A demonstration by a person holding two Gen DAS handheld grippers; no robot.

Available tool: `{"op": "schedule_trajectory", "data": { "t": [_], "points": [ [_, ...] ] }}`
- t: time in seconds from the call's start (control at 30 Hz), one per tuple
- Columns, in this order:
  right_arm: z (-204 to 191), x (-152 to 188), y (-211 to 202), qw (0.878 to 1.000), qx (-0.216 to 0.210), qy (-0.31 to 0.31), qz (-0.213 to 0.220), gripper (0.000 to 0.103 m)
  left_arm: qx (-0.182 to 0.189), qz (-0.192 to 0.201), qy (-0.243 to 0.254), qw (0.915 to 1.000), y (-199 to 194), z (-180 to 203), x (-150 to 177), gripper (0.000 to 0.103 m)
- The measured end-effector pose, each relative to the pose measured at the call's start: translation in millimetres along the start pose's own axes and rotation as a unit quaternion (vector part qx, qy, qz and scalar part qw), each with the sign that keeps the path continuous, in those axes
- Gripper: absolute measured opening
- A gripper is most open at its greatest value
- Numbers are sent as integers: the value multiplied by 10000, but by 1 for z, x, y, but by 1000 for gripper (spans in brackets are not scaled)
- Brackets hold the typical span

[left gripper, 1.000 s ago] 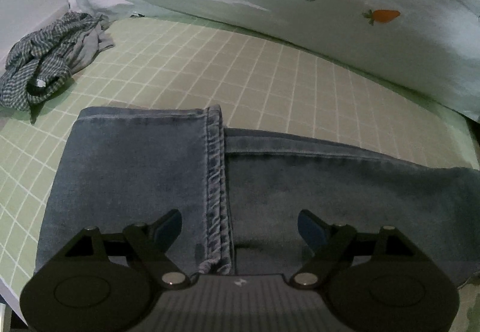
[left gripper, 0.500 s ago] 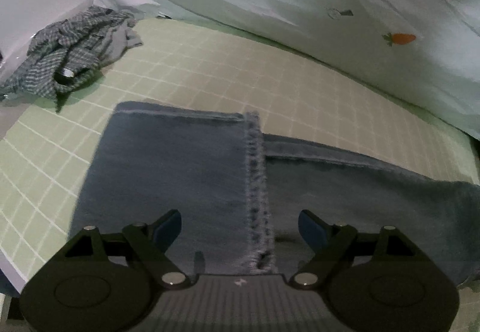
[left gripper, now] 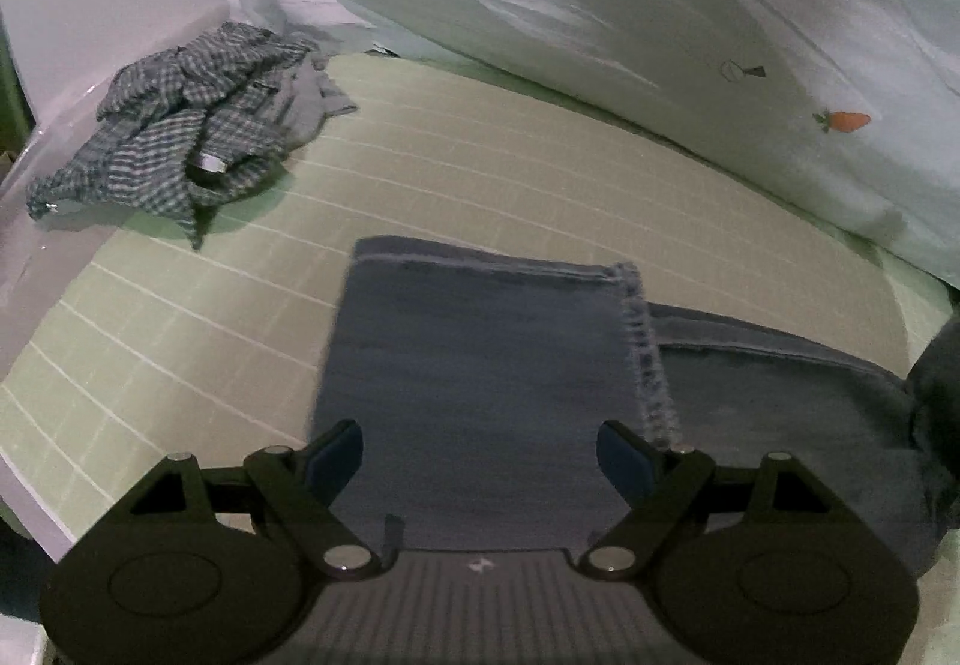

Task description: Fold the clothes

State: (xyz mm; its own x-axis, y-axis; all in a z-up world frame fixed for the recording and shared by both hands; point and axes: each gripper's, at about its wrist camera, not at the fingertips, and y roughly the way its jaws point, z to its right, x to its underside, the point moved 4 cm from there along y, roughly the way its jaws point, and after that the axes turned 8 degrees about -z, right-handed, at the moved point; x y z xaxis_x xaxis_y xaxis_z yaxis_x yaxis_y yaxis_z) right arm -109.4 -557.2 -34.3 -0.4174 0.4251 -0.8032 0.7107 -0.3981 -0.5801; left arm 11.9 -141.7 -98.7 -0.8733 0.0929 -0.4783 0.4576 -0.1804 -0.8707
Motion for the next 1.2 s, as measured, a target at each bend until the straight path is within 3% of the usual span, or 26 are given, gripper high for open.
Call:
{"op": "schedule_trajectory", "data": {
  "t": [0.13,0.23,0.33,0.4,0.57,0.83,0.93,1.03,1.1,1.2],
  "points": [
    [-67,22,1,9991,-239,-329,-135,27,39,30,81,10000,-4,-26,-3,86],
    [-110,64,19,9957,-397,-561,-618,28,79,21,220,9997,-4,-43,-5,86],
    [-143,115,39,9874,-341,-940,-1227,29,134,34,259,9996,-4,-62,-7,86],
    [-153,138,45,9843,-126,-1216,-1275,29,143,51,225,9996,-3,-78,-9,86],
    [-159,133,42,9845,103,-1249,-1227,31,178,-30,77,9998,3,-107,-14,86],
    [-166,116,21,9820,310,-1321,-1314,39,376,-175,252,9988,14,-103,-20,86],
    [-167,108,12,9825,183,-1330,-1289,54,426,-246,356,9982,18,-96,-18,86],
    [-165,103,0,9848,64,-1237,-1216,61,467,-308,397,9976,21,-93,-18,86],
    [-161,99,-6,9878,-79,-1022,-1171,61,478,-344,410,9974,23,-91,-18,86],
    [-152,88,-16,9933,-351,-557,-954,77,469,-382,442,9972,25,-91,-17,87]
  ]
}}
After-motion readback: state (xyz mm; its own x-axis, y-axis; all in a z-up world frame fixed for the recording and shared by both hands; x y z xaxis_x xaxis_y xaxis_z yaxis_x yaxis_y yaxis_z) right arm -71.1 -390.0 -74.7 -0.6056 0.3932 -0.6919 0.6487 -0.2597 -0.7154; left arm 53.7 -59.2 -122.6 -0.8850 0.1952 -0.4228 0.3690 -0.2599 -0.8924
